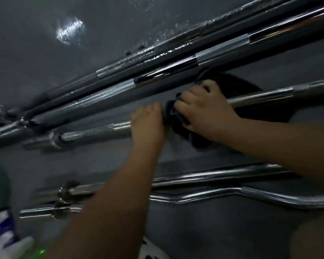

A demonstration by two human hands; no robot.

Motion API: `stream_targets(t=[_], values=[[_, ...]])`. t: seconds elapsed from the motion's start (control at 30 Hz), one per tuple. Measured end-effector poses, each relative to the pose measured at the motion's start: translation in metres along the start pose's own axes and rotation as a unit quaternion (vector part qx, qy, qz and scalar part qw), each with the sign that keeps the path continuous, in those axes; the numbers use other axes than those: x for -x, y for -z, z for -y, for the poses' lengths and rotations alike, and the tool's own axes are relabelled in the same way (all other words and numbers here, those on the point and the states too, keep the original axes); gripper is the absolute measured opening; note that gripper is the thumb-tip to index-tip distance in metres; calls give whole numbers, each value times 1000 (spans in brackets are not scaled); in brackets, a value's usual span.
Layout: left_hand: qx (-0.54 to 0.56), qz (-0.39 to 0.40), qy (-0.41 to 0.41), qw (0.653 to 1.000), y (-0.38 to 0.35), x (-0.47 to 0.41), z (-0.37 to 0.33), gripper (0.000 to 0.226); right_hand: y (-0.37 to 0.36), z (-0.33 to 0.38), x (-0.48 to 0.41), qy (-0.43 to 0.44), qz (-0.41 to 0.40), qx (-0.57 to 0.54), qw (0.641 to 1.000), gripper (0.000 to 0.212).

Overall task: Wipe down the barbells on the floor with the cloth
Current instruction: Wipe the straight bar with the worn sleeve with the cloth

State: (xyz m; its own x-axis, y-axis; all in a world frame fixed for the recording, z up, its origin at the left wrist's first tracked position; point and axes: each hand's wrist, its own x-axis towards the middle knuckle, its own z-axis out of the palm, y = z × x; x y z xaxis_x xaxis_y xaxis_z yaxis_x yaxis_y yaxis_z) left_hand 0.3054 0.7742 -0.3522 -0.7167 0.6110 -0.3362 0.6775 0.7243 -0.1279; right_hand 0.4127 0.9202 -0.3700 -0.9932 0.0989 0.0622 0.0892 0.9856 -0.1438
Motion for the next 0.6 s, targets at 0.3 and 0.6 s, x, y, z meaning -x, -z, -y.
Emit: stream_targets(t=[0.3,0.6], values=[[74,295,-10,952,28,-37,1,28,30,-95,80,-26,9,-38,999,56],[89,202,-25,975,7,-22,2,32,12,1,2,76,55,-24,995,38]])
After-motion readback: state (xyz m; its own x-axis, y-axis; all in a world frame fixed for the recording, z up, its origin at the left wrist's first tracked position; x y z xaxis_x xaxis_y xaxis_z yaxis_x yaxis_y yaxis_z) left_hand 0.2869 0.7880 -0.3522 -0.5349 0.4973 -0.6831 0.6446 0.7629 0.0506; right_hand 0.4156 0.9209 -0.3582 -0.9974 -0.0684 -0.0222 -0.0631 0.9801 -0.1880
